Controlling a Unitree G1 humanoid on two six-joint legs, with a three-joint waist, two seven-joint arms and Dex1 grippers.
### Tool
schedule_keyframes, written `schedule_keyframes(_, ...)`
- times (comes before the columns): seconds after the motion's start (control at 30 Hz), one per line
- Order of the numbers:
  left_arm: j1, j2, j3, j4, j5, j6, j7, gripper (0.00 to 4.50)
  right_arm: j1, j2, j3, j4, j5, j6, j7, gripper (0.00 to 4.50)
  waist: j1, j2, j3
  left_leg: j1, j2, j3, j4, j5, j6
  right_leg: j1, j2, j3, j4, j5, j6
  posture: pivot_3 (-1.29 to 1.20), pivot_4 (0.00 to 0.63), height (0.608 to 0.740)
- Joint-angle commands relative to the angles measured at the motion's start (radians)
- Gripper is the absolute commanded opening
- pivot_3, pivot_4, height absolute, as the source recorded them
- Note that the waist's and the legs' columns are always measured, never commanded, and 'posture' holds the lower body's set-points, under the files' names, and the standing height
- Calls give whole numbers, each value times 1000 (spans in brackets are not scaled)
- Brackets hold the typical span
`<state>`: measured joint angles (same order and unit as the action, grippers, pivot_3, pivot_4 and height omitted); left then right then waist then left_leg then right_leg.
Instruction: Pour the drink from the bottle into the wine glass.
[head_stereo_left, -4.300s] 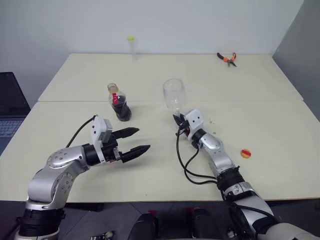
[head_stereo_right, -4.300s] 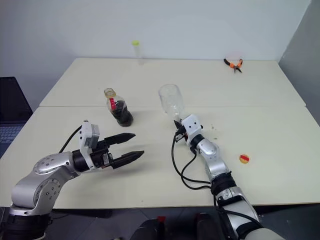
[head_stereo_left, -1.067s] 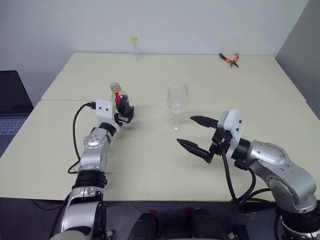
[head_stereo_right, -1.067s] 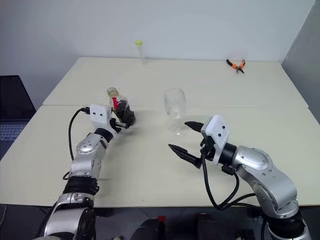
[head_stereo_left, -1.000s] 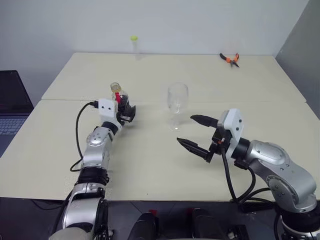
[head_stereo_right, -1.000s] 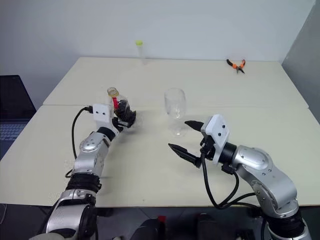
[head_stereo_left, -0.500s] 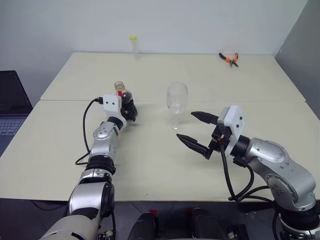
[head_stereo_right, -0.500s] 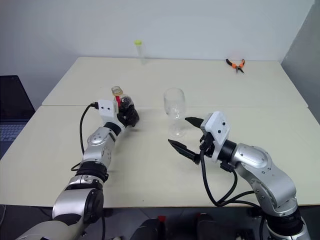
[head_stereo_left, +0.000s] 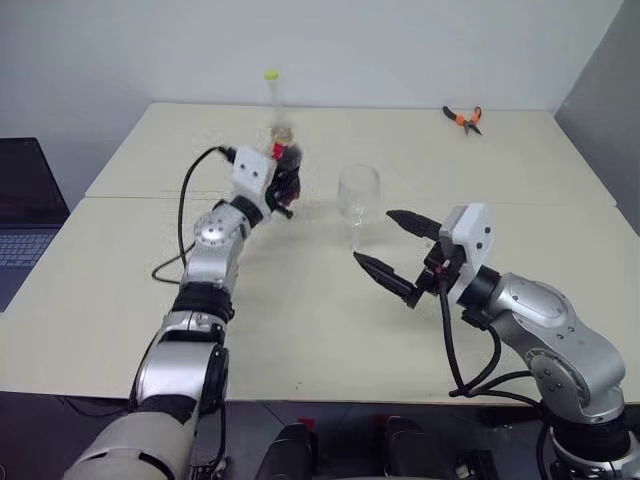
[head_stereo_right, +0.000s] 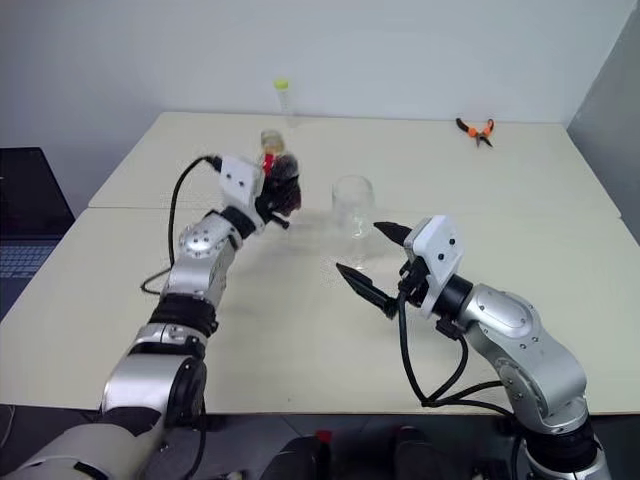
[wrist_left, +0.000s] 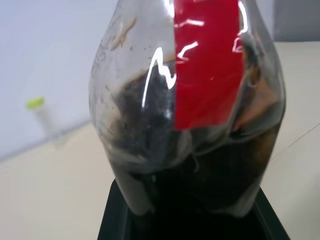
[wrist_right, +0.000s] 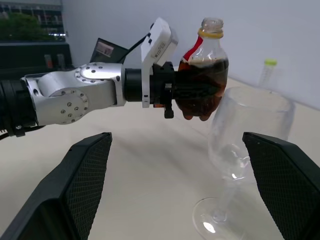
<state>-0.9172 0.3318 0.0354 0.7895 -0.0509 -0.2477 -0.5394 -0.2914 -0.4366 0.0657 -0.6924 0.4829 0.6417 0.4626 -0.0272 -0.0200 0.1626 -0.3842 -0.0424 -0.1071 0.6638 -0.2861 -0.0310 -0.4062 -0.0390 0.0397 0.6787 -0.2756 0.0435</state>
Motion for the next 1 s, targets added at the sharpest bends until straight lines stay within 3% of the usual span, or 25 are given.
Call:
schedule_keyframes(0.03, -74, 35, -59, 23, 78, -100, -25, 771, -5, 28, 23, -3, -58, -66, -35, 4500, -5, 0, 0, 0, 0, 0, 0, 0, 0, 0, 0, 0, 0, 0, 0, 0, 150, 740)
schedule_keyframes(0.23, -150, 56, -115, 125, 152, -216, -29, 770, 18, 82, 77, 46, -155, -187, -57, 4500, -6, 0, 0, 0, 0, 0, -1, 0, 0, -2, 1, 1, 1, 0, 0, 0, 150, 740)
schedule_keyframes(1.0, -269, 157, -269, 320, 467, -530, 253, 739, -70, 217, 114, 190, -276, -210, -116, 4500, -5, 0, 0, -1, -1, 0, -1, 0, 0, -3, 1, 1, 2, 0, 0, 0, 150, 740)
